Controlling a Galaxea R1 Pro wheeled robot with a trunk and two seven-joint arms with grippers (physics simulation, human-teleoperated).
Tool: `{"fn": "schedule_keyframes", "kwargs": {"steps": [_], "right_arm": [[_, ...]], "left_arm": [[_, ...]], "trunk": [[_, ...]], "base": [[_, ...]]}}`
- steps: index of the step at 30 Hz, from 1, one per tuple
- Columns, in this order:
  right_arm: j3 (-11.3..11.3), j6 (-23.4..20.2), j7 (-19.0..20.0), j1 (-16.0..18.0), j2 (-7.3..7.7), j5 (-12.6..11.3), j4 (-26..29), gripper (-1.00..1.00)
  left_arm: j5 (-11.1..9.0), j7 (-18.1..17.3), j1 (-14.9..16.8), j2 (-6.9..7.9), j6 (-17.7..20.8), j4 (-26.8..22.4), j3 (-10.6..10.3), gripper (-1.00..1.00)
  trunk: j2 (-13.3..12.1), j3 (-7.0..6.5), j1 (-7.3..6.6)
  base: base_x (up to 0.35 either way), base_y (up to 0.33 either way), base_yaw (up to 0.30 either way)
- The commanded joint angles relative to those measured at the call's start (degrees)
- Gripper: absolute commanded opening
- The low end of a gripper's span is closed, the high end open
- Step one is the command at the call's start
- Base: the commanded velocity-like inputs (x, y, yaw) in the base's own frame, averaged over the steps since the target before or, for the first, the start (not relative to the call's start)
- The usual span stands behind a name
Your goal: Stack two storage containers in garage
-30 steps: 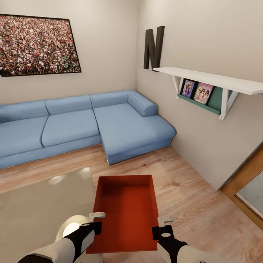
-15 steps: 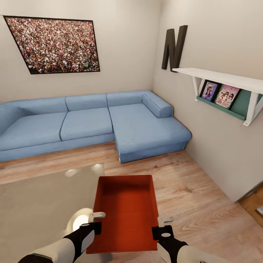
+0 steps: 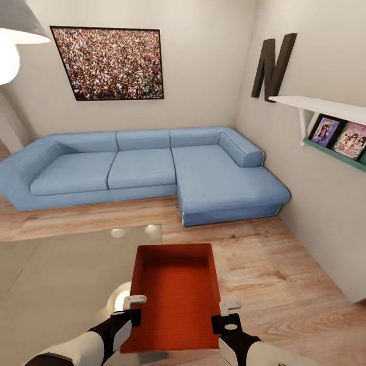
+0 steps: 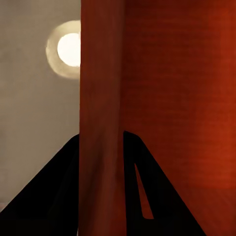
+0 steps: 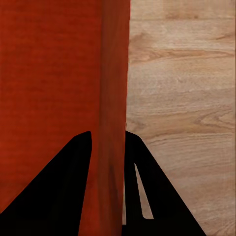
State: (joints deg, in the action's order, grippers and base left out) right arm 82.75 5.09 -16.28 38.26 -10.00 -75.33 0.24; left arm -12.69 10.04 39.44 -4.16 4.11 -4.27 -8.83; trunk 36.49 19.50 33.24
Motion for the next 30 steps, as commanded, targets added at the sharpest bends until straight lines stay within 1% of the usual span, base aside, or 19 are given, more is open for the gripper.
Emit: {"fn": "schedule_keyframes", "kwargs": {"steps": [1,18,22,30], "right_arm": [[-0.4,1.59,-0.68,0.05,0.0,0.26,0.11,-1.0],[-0.39,1.59,-0.68,0.05,0.0,0.27,0.11,-1.0],[-0.39,1.59,-0.68,0.03,0.0,0.23,0.11,-1.0],[-0.26,1.54,-0.68,0.03,0.0,0.27,0.11,-1.0]], "left_arm": [[-0.76,0.59,0.02,0.38,0.37,0.05,2.5,-1.0],[-0.76,0.59,0.02,0.38,0.37,0.05,2.59,-1.0],[-0.76,0.59,0.02,0.38,0.37,0.05,2.59,-1.0],[-0.76,0.59,0.02,0.38,0.37,0.05,2.59,-1.0]], "trunk": [[0.07,0.08,0.01],[0.07,0.08,0.01],[0.07,0.08,0.01],[0.07,0.08,0.01]], "base": [[0.0,0.0,0.271],[0.0,0.0,0.268],[0.0,0.0,0.079],[0.0,0.0,0.004]]}}
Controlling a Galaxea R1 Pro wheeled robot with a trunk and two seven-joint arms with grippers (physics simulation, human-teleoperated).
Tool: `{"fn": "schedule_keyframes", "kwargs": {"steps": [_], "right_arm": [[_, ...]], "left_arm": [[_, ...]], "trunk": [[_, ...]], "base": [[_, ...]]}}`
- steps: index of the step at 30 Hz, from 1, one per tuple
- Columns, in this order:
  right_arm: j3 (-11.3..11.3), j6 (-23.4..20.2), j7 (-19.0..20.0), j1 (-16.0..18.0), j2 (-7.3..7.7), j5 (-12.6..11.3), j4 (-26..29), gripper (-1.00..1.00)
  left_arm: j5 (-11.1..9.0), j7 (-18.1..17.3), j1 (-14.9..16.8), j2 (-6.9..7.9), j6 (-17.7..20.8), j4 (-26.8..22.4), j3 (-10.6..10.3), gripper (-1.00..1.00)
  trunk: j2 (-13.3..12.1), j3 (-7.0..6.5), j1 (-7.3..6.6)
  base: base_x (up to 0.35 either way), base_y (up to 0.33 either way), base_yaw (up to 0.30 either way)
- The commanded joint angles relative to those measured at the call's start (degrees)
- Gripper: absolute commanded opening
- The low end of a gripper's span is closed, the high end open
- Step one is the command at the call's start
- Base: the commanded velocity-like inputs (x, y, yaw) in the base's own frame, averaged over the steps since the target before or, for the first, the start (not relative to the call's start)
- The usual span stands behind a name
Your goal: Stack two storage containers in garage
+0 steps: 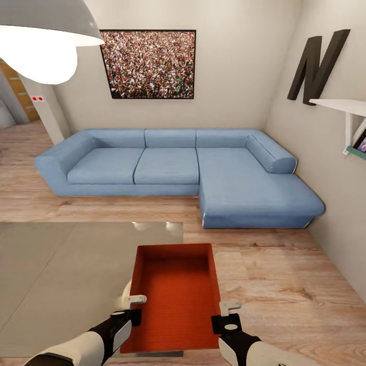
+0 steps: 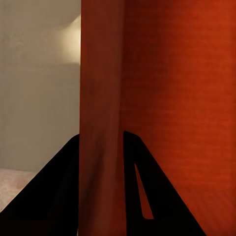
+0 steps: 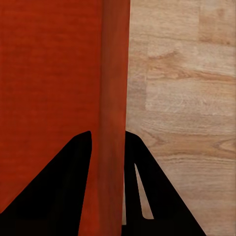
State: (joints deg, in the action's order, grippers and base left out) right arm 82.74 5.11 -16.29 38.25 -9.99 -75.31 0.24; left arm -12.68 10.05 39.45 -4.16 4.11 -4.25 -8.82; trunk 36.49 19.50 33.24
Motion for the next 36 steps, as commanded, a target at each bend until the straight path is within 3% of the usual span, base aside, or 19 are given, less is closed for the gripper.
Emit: {"fn": "schedule_keyframes", "kwargs": {"steps": [1,36], "right_arm": [[-0.26,1.54,-0.67,0.04,-0.01,0.25,0.11,-1.0],[-0.3,1.57,-0.67,0.03,-0.01,0.16,0.11,-1.0]], "left_arm": [[-0.76,0.59,0.01,0.38,0.37,0.03,2.58,-1.0],[-0.76,0.51,0.01,0.38,0.37,0.03,2.58,-1.0]], "trunk": [[0.07,0.08,0.01],[0.07,0.08,0.01]], "base": [[0.0,0.0,0.043],[0.0,0.0,0.26]]}}
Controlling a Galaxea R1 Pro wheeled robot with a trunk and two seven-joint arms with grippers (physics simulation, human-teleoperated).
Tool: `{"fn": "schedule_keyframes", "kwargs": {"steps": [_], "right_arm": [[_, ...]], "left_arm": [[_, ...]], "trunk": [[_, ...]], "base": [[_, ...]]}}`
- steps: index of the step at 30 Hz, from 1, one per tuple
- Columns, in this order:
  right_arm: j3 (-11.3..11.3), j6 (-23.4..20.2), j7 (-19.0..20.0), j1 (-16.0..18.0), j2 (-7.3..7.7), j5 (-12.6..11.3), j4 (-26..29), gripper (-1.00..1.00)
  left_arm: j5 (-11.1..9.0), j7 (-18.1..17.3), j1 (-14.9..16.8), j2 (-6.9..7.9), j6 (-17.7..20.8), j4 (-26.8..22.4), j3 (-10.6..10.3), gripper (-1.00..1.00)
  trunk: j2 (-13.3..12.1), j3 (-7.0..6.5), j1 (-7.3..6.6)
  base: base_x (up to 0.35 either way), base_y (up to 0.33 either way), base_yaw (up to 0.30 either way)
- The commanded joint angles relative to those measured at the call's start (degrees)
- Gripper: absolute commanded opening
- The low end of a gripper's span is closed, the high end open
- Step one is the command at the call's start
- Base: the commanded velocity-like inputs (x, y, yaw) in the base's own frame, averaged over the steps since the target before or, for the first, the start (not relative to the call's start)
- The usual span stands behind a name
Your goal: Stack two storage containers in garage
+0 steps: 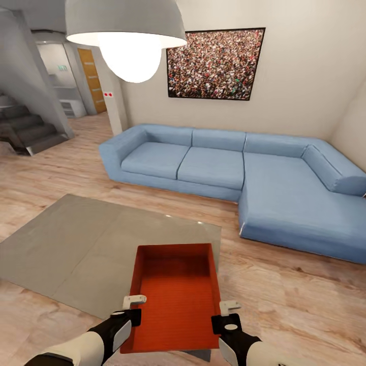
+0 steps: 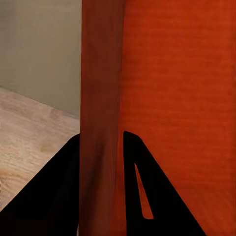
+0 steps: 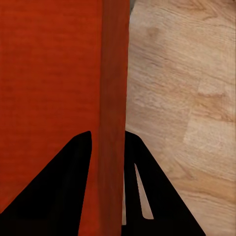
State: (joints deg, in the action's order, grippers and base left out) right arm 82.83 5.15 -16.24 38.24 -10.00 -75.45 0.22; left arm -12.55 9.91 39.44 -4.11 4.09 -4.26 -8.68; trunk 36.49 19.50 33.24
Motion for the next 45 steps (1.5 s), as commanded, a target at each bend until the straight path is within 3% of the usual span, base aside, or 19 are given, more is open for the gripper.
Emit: {"fn": "schedule_keyframes", "kwargs": {"steps": [1,45], "right_arm": [[-0.39,1.53,-0.74,0.04,0.0,0.3,0.13,-1.0],[-0.39,1.53,-0.72,0.06,0.0,0.36,0.13,-1.0]], "left_arm": [[-0.9,0.64,0.02,0.33,0.39,0.04,2.44,-1.0],[-0.9,0.64,0.02,0.33,0.39,0.04,2.44,-1.0]], "trunk": [[0.07,0.08,0.01],[0.07,0.08,0.01]], "base": [[0.0,0.0,0.269],[0.0,0.0,0.269]]}}
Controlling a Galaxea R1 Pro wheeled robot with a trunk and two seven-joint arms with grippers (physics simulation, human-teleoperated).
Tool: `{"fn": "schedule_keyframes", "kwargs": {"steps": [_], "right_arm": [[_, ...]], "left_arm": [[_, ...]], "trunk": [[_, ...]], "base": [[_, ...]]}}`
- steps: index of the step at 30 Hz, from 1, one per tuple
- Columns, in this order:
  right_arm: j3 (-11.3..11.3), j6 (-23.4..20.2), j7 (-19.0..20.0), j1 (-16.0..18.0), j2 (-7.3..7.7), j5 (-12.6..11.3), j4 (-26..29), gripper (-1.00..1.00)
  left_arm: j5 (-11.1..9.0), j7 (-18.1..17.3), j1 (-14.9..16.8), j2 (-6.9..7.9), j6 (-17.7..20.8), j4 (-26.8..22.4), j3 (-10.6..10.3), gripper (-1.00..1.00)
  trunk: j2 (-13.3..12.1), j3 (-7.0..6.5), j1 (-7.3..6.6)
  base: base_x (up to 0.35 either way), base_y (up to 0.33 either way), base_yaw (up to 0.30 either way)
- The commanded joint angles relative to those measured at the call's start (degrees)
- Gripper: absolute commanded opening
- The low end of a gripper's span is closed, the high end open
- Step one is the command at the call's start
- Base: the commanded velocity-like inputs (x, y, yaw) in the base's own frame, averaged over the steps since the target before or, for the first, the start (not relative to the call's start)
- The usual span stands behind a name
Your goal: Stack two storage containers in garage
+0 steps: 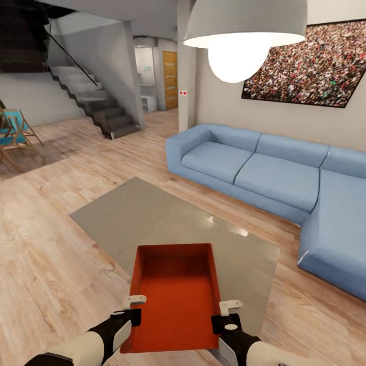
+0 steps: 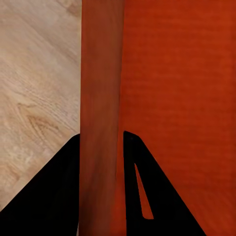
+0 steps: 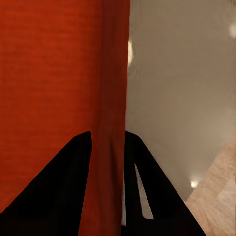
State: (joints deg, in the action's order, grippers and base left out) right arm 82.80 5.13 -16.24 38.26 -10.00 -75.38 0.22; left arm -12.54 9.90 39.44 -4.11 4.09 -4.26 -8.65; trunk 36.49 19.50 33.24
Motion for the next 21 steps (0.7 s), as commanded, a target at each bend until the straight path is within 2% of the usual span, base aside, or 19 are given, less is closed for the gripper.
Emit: {"fn": "schedule_keyframes", "kwargs": {"steps": [1,21], "right_arm": [[-0.36,1.55,-0.73,0.02,0.0,0.3,0.13,-1.0],[-0.36,1.55,-0.73,0.03,0.0,0.3,0.13,-1.0]], "left_arm": [[-0.91,0.65,0.02,0.33,0.4,0.04,2.41,-1.0],[-0.91,0.65,0.02,0.33,0.4,0.04,2.41,-1.0]], "trunk": [[0.07,0.08,0.01],[0.07,0.08,0.01]], "base": [[0.0,0.0,0.269],[0.0,0.0,0.269]]}}
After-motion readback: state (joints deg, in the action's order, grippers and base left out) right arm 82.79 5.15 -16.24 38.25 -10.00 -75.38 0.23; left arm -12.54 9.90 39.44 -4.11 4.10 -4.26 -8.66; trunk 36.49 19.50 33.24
